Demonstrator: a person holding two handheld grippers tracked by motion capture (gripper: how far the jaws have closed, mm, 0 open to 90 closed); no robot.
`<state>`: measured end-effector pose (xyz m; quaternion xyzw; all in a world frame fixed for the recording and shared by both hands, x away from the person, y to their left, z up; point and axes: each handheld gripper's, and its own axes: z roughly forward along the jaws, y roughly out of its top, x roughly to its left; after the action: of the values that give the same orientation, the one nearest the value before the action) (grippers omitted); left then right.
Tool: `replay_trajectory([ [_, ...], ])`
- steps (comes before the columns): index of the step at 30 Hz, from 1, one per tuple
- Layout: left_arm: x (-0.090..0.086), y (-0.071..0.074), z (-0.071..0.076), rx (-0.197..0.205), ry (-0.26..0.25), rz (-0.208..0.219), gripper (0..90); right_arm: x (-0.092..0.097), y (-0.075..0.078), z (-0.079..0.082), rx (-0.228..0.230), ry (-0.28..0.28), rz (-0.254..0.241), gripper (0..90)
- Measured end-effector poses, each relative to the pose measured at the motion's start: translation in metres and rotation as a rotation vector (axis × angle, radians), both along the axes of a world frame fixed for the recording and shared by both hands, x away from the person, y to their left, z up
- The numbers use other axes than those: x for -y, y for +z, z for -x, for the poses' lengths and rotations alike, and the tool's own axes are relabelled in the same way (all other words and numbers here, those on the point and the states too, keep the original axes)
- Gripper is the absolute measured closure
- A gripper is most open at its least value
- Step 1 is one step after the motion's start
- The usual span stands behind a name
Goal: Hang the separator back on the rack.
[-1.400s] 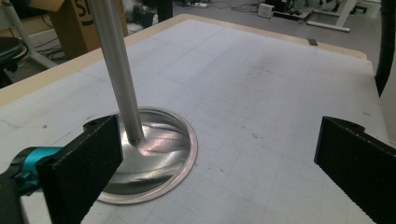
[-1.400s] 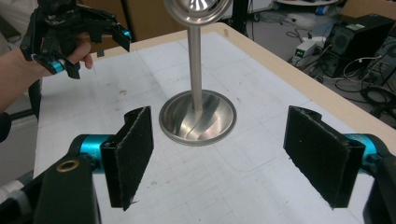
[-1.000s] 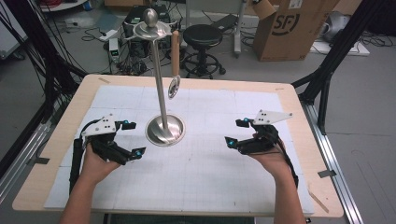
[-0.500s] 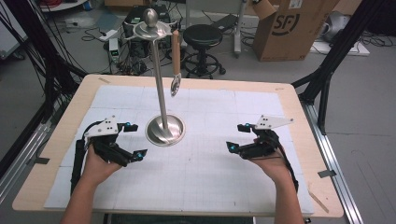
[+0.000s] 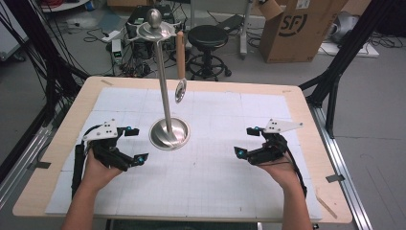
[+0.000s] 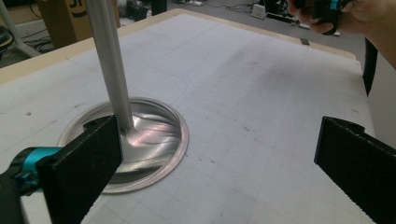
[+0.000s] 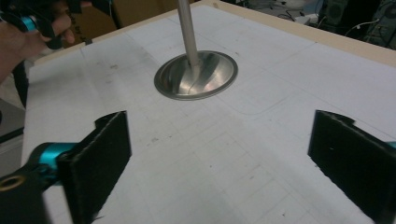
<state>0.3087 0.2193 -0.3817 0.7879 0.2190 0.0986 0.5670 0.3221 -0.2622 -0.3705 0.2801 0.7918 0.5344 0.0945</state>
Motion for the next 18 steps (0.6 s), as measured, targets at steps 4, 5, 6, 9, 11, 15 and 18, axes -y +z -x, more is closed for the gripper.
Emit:
replay_trajectory([
  [4,-0.0013,-0.0011,0.0000,-0.002,0.011,-0.004,1.6,0.0009,0.0012,0.0009,0.001,0.006,-0.013,3.6],
  [5,-0.0013,-0.0008,0.0000,0.001,0.012,0.000,1.7,0.0010,0.0011,0.0007,0.003,0.004,-0.010,3.6],
  [6,-0.0011,-0.0006,0.0000,0.002,0.013,0.002,1.7,0.0006,0.0008,0.0009,-0.005,0.004,-0.005,3.6],
  [9,-0.0008,-0.0005,-0.0006,0.003,0.016,0.001,1.7,0.0000,0.0002,0.0002,0.001,0.006,-0.001,3.6],
  [11,-0.0003,-0.0007,-0.0009,0.002,0.015,-0.001,1.6,0.0004,0.0001,-0.0001,-0.001,0.003,-0.001,3.6],
  [15,-0.0012,-0.0009,-0.0020,0.000,0.015,0.005,1.6,0.0019,-0.0021,-0.0017,-0.005,-0.008,0.006,3.6],
  [18,-0.0014,-0.0010,-0.0028,0.001,0.019,0.007,1.6,0.0020,-0.0038,-0.0017,-0.010,-0.008,0.013,3.6],
])
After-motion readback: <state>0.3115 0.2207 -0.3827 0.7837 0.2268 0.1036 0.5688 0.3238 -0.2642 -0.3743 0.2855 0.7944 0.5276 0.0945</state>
